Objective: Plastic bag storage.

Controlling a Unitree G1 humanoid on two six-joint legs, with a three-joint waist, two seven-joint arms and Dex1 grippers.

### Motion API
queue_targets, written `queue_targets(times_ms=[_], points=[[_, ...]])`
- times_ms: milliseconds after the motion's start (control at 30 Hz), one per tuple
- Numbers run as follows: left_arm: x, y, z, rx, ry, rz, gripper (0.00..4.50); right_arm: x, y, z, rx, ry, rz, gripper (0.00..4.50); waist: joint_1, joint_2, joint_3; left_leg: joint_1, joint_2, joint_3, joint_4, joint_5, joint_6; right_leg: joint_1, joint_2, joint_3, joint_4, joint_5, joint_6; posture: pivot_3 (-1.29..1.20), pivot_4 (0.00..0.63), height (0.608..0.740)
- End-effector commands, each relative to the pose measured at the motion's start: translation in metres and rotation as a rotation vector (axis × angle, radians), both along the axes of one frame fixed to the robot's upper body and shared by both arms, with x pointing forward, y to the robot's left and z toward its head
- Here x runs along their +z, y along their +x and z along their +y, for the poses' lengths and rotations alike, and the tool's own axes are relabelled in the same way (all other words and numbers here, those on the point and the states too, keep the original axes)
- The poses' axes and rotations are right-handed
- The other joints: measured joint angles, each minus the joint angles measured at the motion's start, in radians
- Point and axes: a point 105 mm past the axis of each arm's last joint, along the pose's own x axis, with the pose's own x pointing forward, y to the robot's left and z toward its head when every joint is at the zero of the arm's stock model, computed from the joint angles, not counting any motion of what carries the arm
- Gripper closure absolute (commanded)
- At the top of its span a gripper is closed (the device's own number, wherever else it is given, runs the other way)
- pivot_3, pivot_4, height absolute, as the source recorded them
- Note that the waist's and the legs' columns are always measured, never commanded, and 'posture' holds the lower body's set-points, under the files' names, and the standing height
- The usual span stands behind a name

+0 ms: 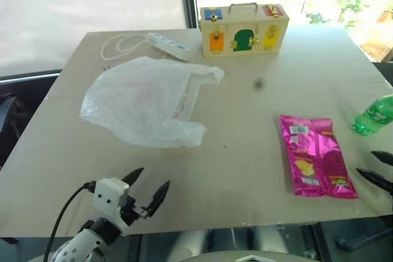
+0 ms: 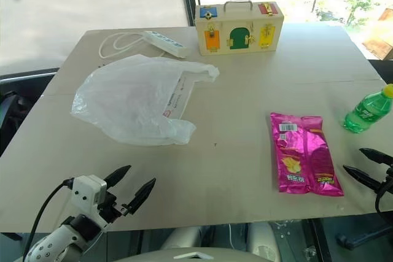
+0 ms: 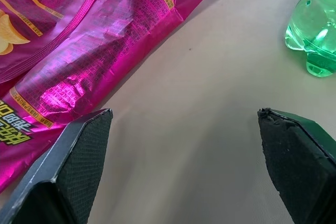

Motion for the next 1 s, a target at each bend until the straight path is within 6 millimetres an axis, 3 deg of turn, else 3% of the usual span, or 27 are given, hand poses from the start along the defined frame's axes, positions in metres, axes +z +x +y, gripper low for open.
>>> queue_targets(times_ms=[33, 800, 967, 1000], points=[[0.009, 0.003, 0.001, -0.020, 0.019, -0.051, 0.02, 0.010, 0.000, -0.001, 0.029, -0.022, -0.052, 0.00, 0.001, 0.000, 0.000, 0.000, 0.000, 0.000, 0.000, 0.000, 0.000, 0.000, 0.000, 0.000, 0.000, 0.000, 0.000, 0.00, 0.150, 0.740], [0.014, 0.004, -0.004, -0.050, 0.015, -0.085, 0.02, 0.009, -0.005, -0.006, 0.033, -0.003, -0.100, 0.00, 0.001, 0.000, 0.001, 0.003, 0.001, 0.002, -0.006, 0.001, -0.001, 0.000, 0.000, 0.002, -0.003, 0.000, 0.000, 0.00, 0.150, 0.740], [0.014, 0.017, 0.006, 0.071, 0.056, -0.104, 0.02, 0.030, -0.007, 0.015, 0.176, 0.074, -0.173, 0.00, 0.003, 0.001, 0.002, 0.003, 0.001, 0.002, -0.006, 0.001, -0.001, 0.000, 0.000, 0.002, -0.003, 0.000, 0.000, 0.00, 0.150, 0.740], [0.013, 0.018, 0.005, 0.065, 0.075, -0.105, 0.02, 0.049, -0.004, 0.027, 0.229, 0.136, -0.222, 0.00, 0.003, 0.002, 0.002, 0.002, 0.001, 0.002, -0.006, 0.001, -0.001, 0.000, 0.000, 0.002, -0.003, 0.000, 0.000, 0.00, 0.150, 0.740]])
